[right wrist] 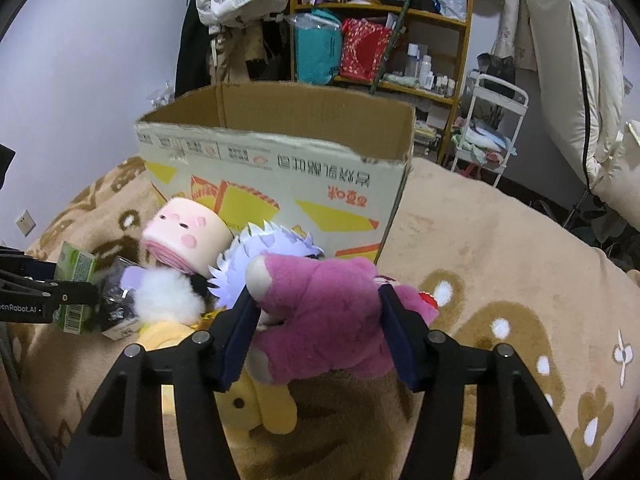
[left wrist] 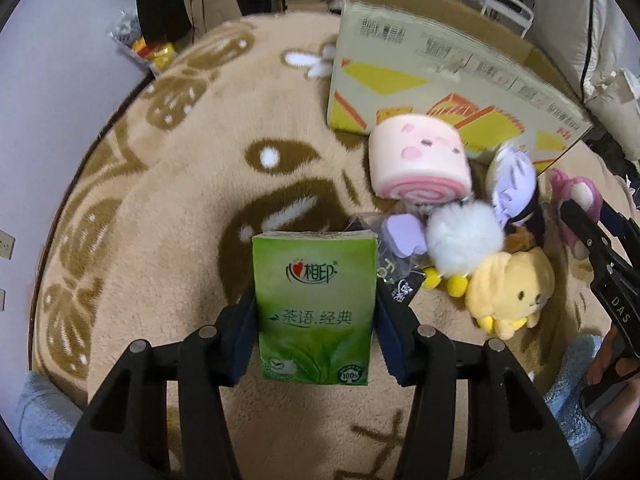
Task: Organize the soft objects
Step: 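Carry both items over the box and open both tools to drop them in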
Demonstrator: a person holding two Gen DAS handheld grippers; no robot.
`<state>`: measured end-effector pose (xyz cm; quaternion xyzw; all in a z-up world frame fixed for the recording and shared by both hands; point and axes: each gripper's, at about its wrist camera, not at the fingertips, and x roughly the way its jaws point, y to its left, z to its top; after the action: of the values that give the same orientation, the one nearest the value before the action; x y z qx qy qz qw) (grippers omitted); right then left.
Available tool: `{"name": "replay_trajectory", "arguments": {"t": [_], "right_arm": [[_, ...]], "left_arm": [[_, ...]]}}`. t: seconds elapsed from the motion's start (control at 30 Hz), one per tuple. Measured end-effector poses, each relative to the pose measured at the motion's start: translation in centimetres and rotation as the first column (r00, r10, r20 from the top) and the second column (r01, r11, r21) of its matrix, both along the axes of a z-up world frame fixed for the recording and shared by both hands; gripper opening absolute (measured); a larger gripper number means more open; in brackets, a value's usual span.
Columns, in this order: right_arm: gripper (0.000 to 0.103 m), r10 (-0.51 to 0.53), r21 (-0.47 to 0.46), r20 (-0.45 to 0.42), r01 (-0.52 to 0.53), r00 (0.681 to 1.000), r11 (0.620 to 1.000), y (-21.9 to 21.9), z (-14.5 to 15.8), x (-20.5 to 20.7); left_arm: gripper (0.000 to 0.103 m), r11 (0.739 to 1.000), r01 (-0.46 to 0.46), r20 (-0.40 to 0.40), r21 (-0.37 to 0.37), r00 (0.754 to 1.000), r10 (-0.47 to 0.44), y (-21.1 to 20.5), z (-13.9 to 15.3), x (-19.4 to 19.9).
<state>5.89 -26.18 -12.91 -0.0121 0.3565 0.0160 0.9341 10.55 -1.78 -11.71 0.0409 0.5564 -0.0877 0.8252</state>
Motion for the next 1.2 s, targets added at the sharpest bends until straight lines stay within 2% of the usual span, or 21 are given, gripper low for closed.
{"name": "replay_trajectory", "arguments": {"t": [0.17, 0.27, 0.4, 0.5, 0.63, 0.83, 1.03, 1.07, 1.13, 1.2], "right_arm": [[0.063, -0.003, 0.018, 0.062, 0.001, 0.998, 1.000, 0.3, 1.7, -1.6], [0.063, -0.015, 0.023, 0.120, 0.013, 0.993, 1.000, 0.3, 3.1, -2.8], [0.063, -0.035, 0.028, 0.220, 0.030, 0.975, 0.999, 0.3, 5.2, -4.6], [0.063, -0.037, 0.050, 0.278, 0.024, 0.960, 0.998, 0.2, 6.8, -5.5], [0.063, -0.045, 0.079, 0.338, 0.020, 0.940, 0.997, -0.2, 8.8, -6.1], [0.063, -0.055, 0.102, 0.413, 0.014, 0.909, 0.995, -0.8, 11.8, -5.9], [0.063, -0.051, 0.102, 0.452, 0.005, 0.891, 0.995, -0.9, 13.7, -4.2], [0.063, -0.053, 0.101, 0.458, 0.008, 0.887, 0.995, -1.0, 14.0, -3.5], [0.063, -0.062, 0.106, 0.466, 0.014, 0.883, 0.994, -1.1, 14.1, -2.5], [0.063, -0.078, 0.127, 0.469, 0.020, 0.880, 0.992, -1.3, 14.1, -1.1]], "left_arm": [[0.052, 1.000, 0.021, 0.135, -0.016, 0.991, -0.019, -0.3, 3.2, -2.5], [0.052, 1.000, 0.021, 0.251, -0.015, 0.968, -0.017, -0.1, 5.2, -3.6], [0.052, 0.999, 0.031, 0.423, -0.025, 0.906, -0.017, -0.1, 8.2, -5.0], [0.052, 0.998, 0.051, 0.544, -0.020, 0.838, -0.032, -0.3, 10.5, -6.0], [0.052, 0.996, 0.084, 0.649, 0.005, 0.758, -0.068, -1.0, 13.0, -6.7], [0.052, 0.993, 0.107, 0.733, -0.040, 0.679, -0.044, -1.2, 16.6, -6.1], [0.052, 0.991, 0.136, 0.769, -0.017, 0.635, -0.074, -2.7, 18.5, -3.4], [0.052, 0.990, 0.138, 0.773, -0.016, 0.630, -0.075, -3.0, 18.7, -2.7], [0.052, 0.988, 0.154, 0.795, -0.011, 0.600, -0.085, -3.7, 18.6, -1.9], [0.052, 0.985, 0.171, 0.802, -0.015, 0.591, -0.090, -4.2, 18.3, -0.9]]}}
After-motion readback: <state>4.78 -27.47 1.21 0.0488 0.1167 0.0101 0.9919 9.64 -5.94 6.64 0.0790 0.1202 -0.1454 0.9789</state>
